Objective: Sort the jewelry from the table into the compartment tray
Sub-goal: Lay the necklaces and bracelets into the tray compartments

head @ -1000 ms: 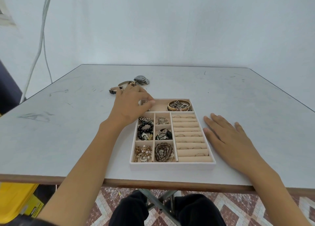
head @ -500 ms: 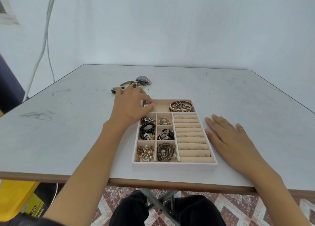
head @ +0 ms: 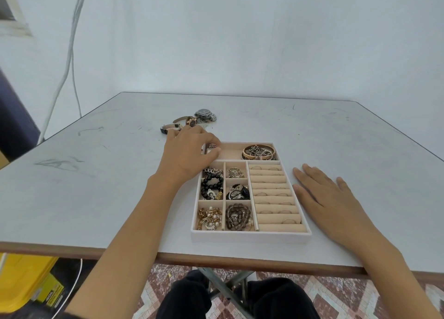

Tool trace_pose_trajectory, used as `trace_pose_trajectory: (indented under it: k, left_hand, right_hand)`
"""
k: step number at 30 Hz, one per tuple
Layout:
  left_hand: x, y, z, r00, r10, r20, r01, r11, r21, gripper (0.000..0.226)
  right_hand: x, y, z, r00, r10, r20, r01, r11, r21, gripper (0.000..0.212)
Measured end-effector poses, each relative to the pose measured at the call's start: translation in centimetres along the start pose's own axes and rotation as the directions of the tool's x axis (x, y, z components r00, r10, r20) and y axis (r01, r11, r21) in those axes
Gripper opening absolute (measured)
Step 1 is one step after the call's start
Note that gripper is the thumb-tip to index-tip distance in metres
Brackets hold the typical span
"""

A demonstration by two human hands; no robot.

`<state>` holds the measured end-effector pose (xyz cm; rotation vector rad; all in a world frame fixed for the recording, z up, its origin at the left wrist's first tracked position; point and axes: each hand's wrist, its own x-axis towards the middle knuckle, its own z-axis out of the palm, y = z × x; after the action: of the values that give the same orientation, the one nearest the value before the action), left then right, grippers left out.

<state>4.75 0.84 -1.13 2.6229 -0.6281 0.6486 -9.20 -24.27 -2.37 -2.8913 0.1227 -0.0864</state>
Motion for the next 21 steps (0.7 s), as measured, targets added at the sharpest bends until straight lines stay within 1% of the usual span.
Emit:
trace_pose_trajectory:
  k: [4,9,13,18,21]
  left_hand:
    - [-0.07,-0.05,-0.03,1.0,-0.013,0.018,0.014,0.998,-0.054,0.033]
    - [-0.06,-0.31,-0.02,1.0,-0.012,0.013,0.013,0.997,-0.08,0.016]
    - [0.1,-0.51,-0.13,0.999,-0.033,-0.012,0.032,0.994,-0.103,0.021]
    - [0.1,-0.58,-0.02,0.989,-0.148,-0.024,0.141,0.97,-0.196,0.023]
    - [0.16,-0.55,0.2,0.981,-0.193,-0.01,0.187,0.959,-0.212,0.02]
  right_hand:
    - [0.01,-0.11,-0.05,1.0,0.004,0.003,-0.004,1.0,-0.001,0.053]
    - [-0.01,-0.15,-0.26,1.0,0.003,0.012,-0.003,1.0,0.005,0.053]
    - [0.02,-0.24,-0.47,1.0,0.007,0.017,-0.007,1.0,0.002,0.052]
    - [0.04,-0.3,-0.32,1.0,0.005,0.012,-0.005,1.0,-0.002,0.053]
    - [0.01,-0.24,-0.23,1.0,0.004,0.009,-0.004,1.0,-0.012,0.053]
